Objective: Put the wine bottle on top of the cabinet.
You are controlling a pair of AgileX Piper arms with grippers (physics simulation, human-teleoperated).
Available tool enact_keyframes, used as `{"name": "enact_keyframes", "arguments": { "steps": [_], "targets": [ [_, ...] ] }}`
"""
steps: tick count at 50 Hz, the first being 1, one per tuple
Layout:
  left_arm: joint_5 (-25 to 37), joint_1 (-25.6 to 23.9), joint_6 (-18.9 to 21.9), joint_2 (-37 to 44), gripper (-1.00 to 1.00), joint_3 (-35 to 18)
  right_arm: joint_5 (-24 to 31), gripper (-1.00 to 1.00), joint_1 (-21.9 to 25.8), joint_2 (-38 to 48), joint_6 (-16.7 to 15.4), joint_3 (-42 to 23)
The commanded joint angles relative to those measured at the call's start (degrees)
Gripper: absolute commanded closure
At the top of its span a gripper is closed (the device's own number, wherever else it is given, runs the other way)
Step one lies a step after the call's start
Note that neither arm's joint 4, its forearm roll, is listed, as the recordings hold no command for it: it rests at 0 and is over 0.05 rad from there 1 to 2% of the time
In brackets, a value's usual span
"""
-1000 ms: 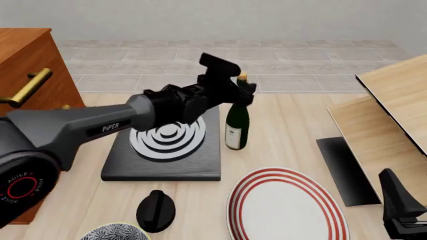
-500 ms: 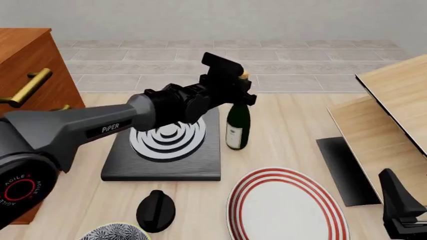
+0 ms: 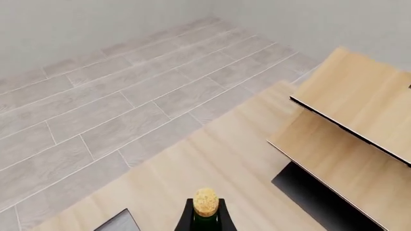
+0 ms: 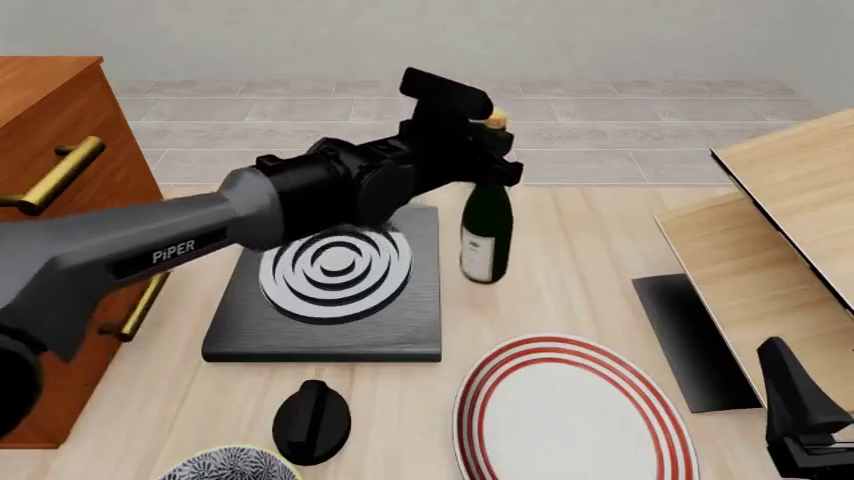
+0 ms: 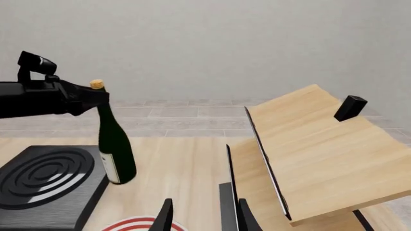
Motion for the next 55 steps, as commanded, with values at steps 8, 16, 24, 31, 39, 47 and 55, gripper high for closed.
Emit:
{"name": "enact_keyframes", "arguments": {
  "steps": [8,16,24,31,39,47,55],
  "targets": [
    [0.34,-1.61,0.93,-5.82,1.0,1.62,-0.01,-1.0,-0.03,0.05,-0.02,0.0],
    [-0.35,-2.93,1.25,-8.2,1.0,3.62,-0.01,-1.0,-0.11,0.05,0.19,0.02],
    [-0.7,-4.48,1.36,-10.88,1.0,5.95,-0.03,-1.0,-0.06,0.1,0.16,0.03],
    [-0.04,-5.15,1.3,-12.5,1.0,6.35,-0.06,-1.0,-0.07,0.17,0.24,0.05],
    [-0.13,-5.02,1.21,-14.88,1.0,8.0,-0.06,-1.0,-0.05,0.16,0.21,0.04],
    [0.05,-4.89,1.24,-16.99,1.0,8.9,-0.06,-1.0,-0.09,0.18,0.25,0.05],
    [1.54,-5.22,2.19,-19.5,1.0,8.79,-0.06,-1.0,-0.08,0.19,0.21,0.04]
  ]
}}
